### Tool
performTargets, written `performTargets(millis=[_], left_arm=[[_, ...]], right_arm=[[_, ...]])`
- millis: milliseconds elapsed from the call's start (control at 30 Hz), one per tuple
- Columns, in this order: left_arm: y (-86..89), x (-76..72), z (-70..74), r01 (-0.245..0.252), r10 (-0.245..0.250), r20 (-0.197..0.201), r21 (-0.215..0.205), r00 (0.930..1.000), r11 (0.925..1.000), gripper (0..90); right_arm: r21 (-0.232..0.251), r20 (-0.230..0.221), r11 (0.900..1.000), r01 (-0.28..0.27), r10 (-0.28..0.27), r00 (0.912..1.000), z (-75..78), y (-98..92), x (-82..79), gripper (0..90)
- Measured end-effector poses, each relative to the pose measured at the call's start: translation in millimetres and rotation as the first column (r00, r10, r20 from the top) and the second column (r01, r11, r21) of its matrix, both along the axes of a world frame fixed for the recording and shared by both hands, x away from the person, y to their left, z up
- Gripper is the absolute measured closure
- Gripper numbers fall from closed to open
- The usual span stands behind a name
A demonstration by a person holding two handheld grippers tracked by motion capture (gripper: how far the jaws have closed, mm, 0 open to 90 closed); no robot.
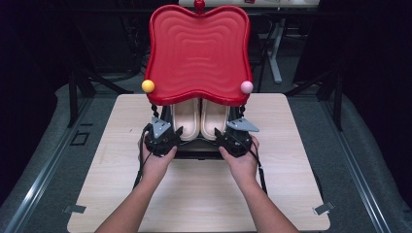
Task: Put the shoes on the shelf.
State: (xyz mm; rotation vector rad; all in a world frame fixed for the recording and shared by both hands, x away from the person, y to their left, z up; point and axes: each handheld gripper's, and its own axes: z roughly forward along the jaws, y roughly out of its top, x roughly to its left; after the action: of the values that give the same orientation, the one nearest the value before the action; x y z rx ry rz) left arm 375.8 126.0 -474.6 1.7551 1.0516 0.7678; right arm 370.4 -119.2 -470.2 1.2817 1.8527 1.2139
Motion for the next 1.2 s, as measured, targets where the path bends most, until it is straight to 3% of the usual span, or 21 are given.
performTargets(millis=[300,600,700,900,933,1200], left_arm=[[3.7,-13.0,4.2,0.023,-0.023,0.007,-0.021,0.9997,0.9995,51.2],[7.4,-30.1,0.9,0.058,-0.057,0.017,-0.033,0.9982,0.9978,46.2],[4.8,-31.6,-2.4,0.069,-0.068,0.015,-0.021,0.9975,0.9974,43.4],[-5.1,-25.1,-13.7,0.051,-0.05,-0.019,0.054,0.9986,0.9972,41.7],[-6.0,-24.1,-15.0,0.051,-0.05,-0.019,0.051,0.9985,0.9974,41.7],[-7.8,-21.3,-12.1,0.061,-0.06,-0.013,0.095,0.9981,0.9937,44.8]], right_arm=[[-0.003,0.003,1.0,-0.014,0.014,0.9999,4.2,-2.4,-7.9,48.5],[-0.041,0.019,0.999,-0.029,0.03,0.9994,5.6,-6.4,-22.5,47.2],[-0.052,0.017,0.998,-0.031,0.032,0.9993,4.3,-9.4,-25.5,47.0],[-0.053,0.009,0.998,-0.033,0.033,0.9994,1.2,-11.7,-27.8,46.8],[-0.053,0.01,0.998,-0.036,0.037,0.9993,0.8,-11.9,-28.0,46.8],[-0.052,0.004,0.998,-0.037,0.037,0.9993,0.1,-12.2,-28.4,46.8]])
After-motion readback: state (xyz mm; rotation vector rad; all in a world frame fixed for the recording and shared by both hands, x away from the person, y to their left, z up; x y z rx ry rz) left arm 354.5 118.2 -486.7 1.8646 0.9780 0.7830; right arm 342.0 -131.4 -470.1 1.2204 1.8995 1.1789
